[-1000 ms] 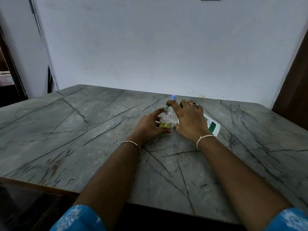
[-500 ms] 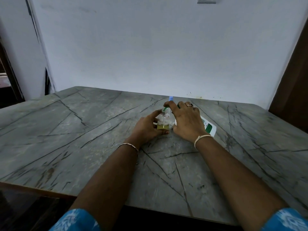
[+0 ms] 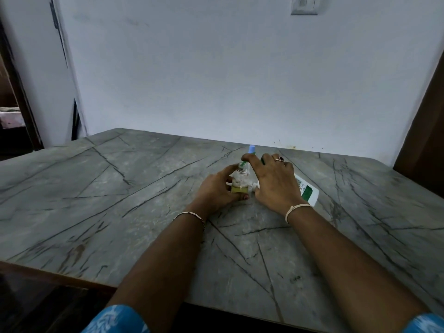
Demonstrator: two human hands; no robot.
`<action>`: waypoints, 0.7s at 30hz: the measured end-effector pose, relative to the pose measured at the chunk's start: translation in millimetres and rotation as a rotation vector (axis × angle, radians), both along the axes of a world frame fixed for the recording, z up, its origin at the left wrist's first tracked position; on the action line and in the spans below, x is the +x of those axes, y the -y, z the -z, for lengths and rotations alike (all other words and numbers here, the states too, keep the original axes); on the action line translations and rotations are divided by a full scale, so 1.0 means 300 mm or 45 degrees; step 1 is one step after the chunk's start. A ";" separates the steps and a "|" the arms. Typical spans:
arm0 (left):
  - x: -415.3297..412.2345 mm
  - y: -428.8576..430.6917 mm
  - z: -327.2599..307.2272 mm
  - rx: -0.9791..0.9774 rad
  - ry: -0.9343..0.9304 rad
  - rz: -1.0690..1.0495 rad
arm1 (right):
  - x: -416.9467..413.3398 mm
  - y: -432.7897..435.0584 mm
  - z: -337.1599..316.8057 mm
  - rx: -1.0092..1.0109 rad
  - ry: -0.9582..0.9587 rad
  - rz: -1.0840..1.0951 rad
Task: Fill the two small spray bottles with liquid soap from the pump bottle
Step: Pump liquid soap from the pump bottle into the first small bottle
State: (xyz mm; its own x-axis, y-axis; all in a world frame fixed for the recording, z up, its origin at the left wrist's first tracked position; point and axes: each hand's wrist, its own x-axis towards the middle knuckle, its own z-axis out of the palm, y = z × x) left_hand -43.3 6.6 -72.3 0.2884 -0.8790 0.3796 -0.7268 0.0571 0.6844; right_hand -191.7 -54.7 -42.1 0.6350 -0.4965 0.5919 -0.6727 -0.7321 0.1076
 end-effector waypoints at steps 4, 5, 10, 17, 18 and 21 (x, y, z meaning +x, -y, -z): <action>0.001 -0.001 -0.001 0.013 -0.014 -0.003 | 0.006 -0.002 0.000 -0.018 0.006 0.005; 0.000 -0.001 -0.001 0.013 -0.027 -0.001 | 0.004 -0.002 0.001 -0.018 0.003 0.003; -0.003 0.003 0.000 0.020 -0.063 -0.006 | -0.017 -0.004 -0.001 0.028 -0.019 -0.018; 0.000 0.003 -0.002 0.025 -0.062 -0.016 | -0.003 0.000 -0.009 0.083 -0.037 -0.035; 0.000 0.004 -0.002 0.019 -0.065 -0.012 | -0.002 0.002 -0.008 0.085 -0.032 -0.036; -0.001 0.006 0.000 0.032 -0.050 -0.014 | 0.000 0.005 -0.008 0.066 -0.006 -0.032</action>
